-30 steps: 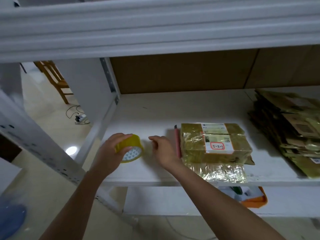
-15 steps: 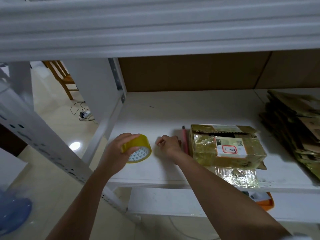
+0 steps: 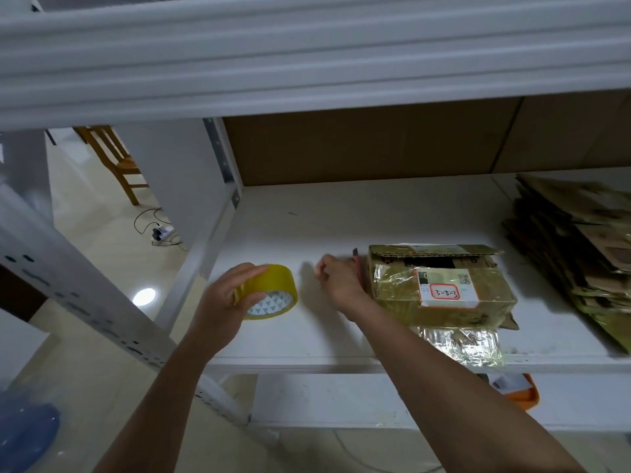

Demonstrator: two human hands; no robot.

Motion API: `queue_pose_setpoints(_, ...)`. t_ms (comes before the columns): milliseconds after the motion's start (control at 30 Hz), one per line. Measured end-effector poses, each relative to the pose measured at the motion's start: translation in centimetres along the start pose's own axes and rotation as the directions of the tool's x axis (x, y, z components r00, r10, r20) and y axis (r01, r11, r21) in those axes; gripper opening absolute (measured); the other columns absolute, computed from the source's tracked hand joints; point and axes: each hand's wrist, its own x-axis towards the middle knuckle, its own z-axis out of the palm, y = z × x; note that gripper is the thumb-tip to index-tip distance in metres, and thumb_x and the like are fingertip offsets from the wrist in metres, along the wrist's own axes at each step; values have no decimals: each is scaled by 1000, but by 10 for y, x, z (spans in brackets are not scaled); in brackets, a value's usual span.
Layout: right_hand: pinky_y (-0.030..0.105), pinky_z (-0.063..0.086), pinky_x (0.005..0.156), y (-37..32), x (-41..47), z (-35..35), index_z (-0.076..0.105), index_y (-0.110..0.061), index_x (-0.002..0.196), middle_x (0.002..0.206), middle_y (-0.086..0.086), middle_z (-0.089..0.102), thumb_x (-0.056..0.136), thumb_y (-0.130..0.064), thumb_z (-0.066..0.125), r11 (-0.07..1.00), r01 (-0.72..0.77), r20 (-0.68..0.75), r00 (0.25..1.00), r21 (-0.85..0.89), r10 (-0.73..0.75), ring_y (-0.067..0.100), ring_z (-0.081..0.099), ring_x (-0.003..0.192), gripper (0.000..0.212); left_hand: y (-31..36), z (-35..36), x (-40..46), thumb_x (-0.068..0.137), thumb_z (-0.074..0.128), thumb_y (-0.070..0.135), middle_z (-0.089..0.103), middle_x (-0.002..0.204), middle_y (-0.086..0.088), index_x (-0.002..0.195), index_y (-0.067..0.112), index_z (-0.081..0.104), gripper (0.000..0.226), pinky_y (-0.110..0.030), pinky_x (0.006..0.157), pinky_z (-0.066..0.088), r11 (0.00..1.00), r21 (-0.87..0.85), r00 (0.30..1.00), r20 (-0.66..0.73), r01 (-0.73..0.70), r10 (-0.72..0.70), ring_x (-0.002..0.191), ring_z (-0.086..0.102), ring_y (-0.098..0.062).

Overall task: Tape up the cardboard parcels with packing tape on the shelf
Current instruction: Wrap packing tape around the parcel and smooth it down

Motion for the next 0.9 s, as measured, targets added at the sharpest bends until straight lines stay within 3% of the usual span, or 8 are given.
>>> queue_pose_setpoints(67, 25, 32, 64, -22, 1, -17, 59, -24, 84, 101, 7, 49, 92, -3, 45, 994, 108, -20, 994, -4, -108, 24, 50, 88, 26, 10, -14, 3, 91, 63, 3, 54, 121, 26, 111, 56, 58, 57, -10, 72, 53, 998, -66, 998, -56, -1, -2, 107, 59, -3)
queue_pose_setpoints(133, 30, 30, 78, -47, 4, -35, 58, -14, 104, 89, -4, 45, 98, -10, 42, 975, 213, -4, 977, -65, -214, 25, 43, 106, 17, 18, -28, 6, 90, 63, 4, 55, 121, 26, 109, 59, 59, 59, -9, 74, 53, 998, -56, 995, -100, -33, 28, 106, 58, 1)
queue_pose_setpoints(200, 33, 32, 83, -64, 10, -45, 55, -14, 104, 98, 0, 59, 99, -15, 44, 956, 283, 5, 959, -77, -283, 29, 46, 112, 12, 30, -40, 8, 91, 63, 4, 56, 121, 23, 113, 49, 58, 51, -11, 76, 53, 996, -73, 990, -131, -58, 48, 111, 58, -3)
queue_pose_setpoints(267, 30, 37, 76, -72, 9, -53, 57, -13, 102, 105, 8, 65, 99, -19, 49, 949, 310, -20, 950, -59, -312, 30, 56, 103, 10, 38, -46, 8, 91, 62, 5, 58, 124, 21, 116, 43, 58, 46, -19, 83, 54, 992, -105, 987, -148, -75, 59, 115, 58, -8)
queue_pose_setpoints(467, 10, 35, 49, -63, -4, -100, 68, -17, 94, 77, -7, 58, 93, -22, 64, 956, 294, -65, 954, -4, -293, 7, 50, 65, 7, 62, -30, 11, 91, 64, 6, 62, 124, 23, 117, 38, 63, 41, -36, 100, 50, 979, -179, 991, -106, -102, 84, 117, 58, -10)
queue_pose_setpoints(600, 10, 35, 50, -29, -16, -146, 71, -13, 95, 68, -12, 55, 93, -18, 64, 968, 248, -132, 962, 40, -241, 2, 49, 60, 9, 99, 2, 30, 92, 63, 9, 62, 122, 15, 116, 37, 63, 36, -17, 90, 46, 974, -158, 987, -21, -161, 159, 100, 59, 3)
queue_pose_setpoints(700, 10, 35, 55, 1, -26, -178, 71, -10, 97, 69, -16, 55, 93, -16, 64, 974, 222, -212, 955, 37, -209, -2, 49, 60, 11, 133, 31, 49, 93, 63, 12, 62, 121, 5, 117, 34, 63, 32, -6, 78, 45, 969, -121, 972, 63, -217, 225, 93, 58, -3)
queue_pose_setpoints(900, 15, 44, 69, 66, -42, -213, 75, -10, 100, 100, 1, 72, 91, -18, 68, 991, 134, -310, 942, -11, -131, 7, 60, 84, 14, 171, 92, 74, 92, 66, 17, 61, 109, 15, 115, 34, 61, 29, 1, 70, 36, 961, -68, 927, 254, -268, 276, 90, 55, 7)
